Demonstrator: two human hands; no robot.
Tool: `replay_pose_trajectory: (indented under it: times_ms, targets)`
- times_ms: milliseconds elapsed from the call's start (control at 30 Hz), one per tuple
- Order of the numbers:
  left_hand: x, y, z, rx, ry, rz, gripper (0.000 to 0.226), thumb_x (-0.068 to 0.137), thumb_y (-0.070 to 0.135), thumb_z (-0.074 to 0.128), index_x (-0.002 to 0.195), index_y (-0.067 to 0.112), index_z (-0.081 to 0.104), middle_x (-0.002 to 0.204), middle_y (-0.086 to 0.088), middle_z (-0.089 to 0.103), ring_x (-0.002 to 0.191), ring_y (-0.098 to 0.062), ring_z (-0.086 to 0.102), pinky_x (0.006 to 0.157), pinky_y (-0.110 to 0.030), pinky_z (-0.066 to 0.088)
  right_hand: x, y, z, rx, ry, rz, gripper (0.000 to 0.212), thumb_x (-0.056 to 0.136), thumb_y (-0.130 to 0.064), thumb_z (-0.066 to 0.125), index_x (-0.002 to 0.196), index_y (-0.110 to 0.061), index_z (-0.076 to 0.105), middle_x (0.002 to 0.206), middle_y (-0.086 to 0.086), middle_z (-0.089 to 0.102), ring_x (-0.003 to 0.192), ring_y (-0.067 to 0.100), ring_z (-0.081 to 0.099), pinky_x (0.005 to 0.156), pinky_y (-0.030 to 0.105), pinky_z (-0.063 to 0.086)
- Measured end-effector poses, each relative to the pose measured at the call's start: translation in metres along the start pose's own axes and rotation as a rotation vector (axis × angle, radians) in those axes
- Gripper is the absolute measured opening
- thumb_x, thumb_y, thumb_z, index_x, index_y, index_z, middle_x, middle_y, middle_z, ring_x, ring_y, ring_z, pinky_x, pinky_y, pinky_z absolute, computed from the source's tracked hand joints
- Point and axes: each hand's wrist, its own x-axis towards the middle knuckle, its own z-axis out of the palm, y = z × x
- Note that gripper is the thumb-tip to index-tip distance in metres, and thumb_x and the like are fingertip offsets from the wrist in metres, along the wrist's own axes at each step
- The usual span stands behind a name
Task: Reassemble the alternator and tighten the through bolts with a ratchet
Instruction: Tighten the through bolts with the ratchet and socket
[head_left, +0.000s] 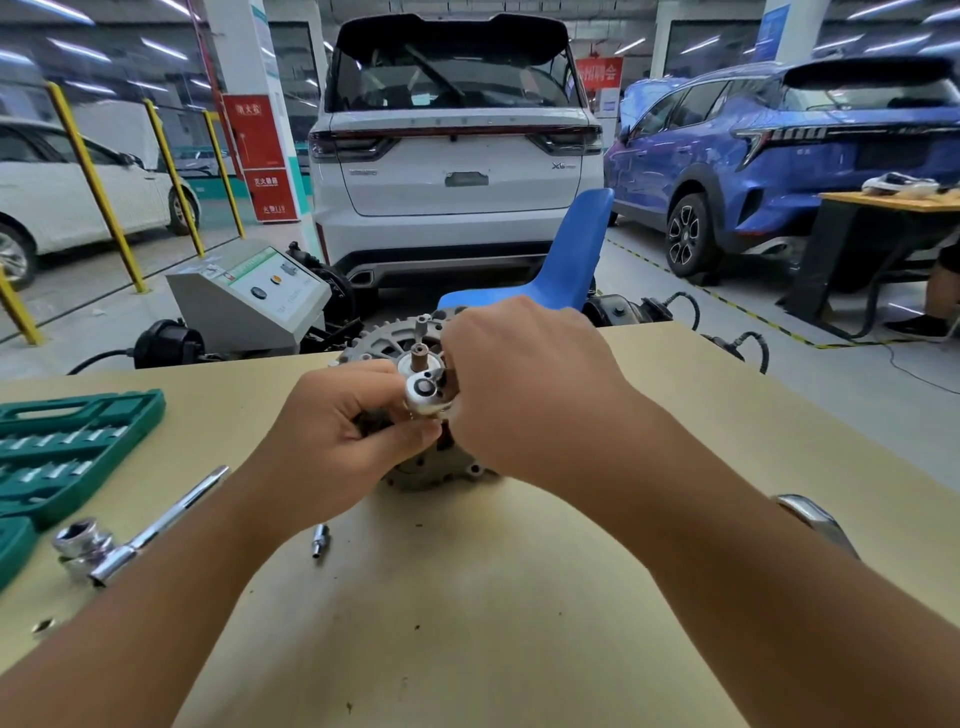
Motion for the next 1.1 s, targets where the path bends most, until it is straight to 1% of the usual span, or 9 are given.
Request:
replay_pose_trajectory:
  times_ms: [133,333,500,633,733,800,900,1000,1100]
  targets:
    - [-0.003,0.008,0.005,-0.061,0.102,0.028,0.038,0.093,0.058,0.068,0.086,0.022,0.075,0.076,0.014,0.07,0.065,-0.002,0.058,0.063,-0.017,0.047,-0.005,-0.009,-0.001,0.102,-0.109,-0.066,0.035,0.083,-0.025,0.068,0.064,-0.023,0.04,0.061,-0.004,0.046,0.048,0.011,0.041,0.044,0.022,0.025]
    - [0.0,0.001,0.002,0.023,0.064,-0.013,0.019,0.088,0.025,0.078,0.095,0.007,0.08,0.077,0.004,0.073,0.066,-0.011,0.062,0.063,-0.013,0.046,0.002,0.006,-0.002,0.018,-0.046,0.013,0.02,0.086,-0.019,0.062,0.074,-0.021,0.046,0.074,-0.001,0.046,0.058,0.017,0.044,0.056,0.029,0.027]
    - [-0.005,0.002,0.001,0.051,0.155,0.001,0.019,0.086,0.034,0.069,0.09,0.017,0.078,0.076,0.013,0.07,0.069,-0.007,0.062,0.067,-0.019,0.047,-0.001,0.002,-0.011,0.087,-0.242,-0.097,0.035,0.085,-0.022,0.066,0.064,-0.022,0.038,0.058,-0.005,0.042,0.04,0.01,0.041,0.025,0.014,0.023]
    - [-0.002,-0.003,-0.005,-0.005,0.079,-0.046,0.015,0.085,0.021,0.078,0.094,0.009,0.08,0.076,0.004,0.076,0.068,-0.012,0.069,0.066,-0.024,0.053,0.002,0.013,-0.012,0.129,-0.172,-0.02,0.01,0.084,-0.01,0.06,0.085,-0.019,0.066,0.083,0.002,0.062,0.068,0.022,0.061,0.053,0.03,0.05]
    - [-0.001,-0.001,-0.002,-0.005,0.081,-0.03,0.013,0.085,0.022,0.079,0.092,0.011,0.079,0.077,0.008,0.075,0.068,-0.006,0.067,0.067,-0.014,0.049,-0.002,0.009,-0.01,0.03,-0.088,-0.012,0.022,0.084,-0.01,0.058,0.069,-0.02,0.045,0.074,0.001,0.048,0.058,0.018,0.047,0.048,0.026,0.033]
    - [-0.002,0.002,0.0,-0.029,0.089,0.007,0.015,0.089,0.034,0.079,0.089,0.019,0.077,0.078,0.014,0.072,0.067,-0.001,0.063,0.068,-0.012,0.047,-0.006,-0.002,-0.008,0.067,-0.165,-0.09,0.033,0.085,-0.019,0.063,0.065,-0.023,0.037,0.066,-0.003,0.045,0.051,0.011,0.041,0.044,0.023,0.026]
    - [-0.002,0.004,-0.001,-0.04,0.092,0.005,0.021,0.09,0.043,0.076,0.091,0.022,0.078,0.078,0.011,0.073,0.067,-0.004,0.062,0.066,-0.014,0.047,-0.004,-0.005,-0.005,0.094,-0.213,-0.095,0.03,0.085,-0.019,0.063,0.068,-0.025,0.039,0.068,-0.005,0.047,0.053,0.011,0.043,0.045,0.024,0.028]
    - [0.0,-0.001,-0.001,-0.003,0.076,-0.03,0.018,0.085,0.023,0.078,0.094,0.008,0.081,0.076,-0.003,0.075,0.065,-0.012,0.065,0.063,-0.019,0.049,0.004,0.012,-0.003,0.056,-0.152,-0.004,0.012,0.087,-0.013,0.059,0.082,-0.024,0.058,0.077,-0.002,0.052,0.06,0.016,0.049,0.049,0.026,0.032]
    - [0.0,0.0,0.0,0.017,0.072,-0.021,0.016,0.085,0.02,0.077,0.093,0.006,0.081,0.075,-0.001,0.074,0.063,-0.009,0.063,0.061,-0.018,0.047,0.001,0.012,-0.006,-0.015,-0.115,-0.017,0.024,0.086,-0.011,0.057,0.07,-0.022,0.043,0.072,0.0,0.047,0.055,0.016,0.045,0.043,0.026,0.03]
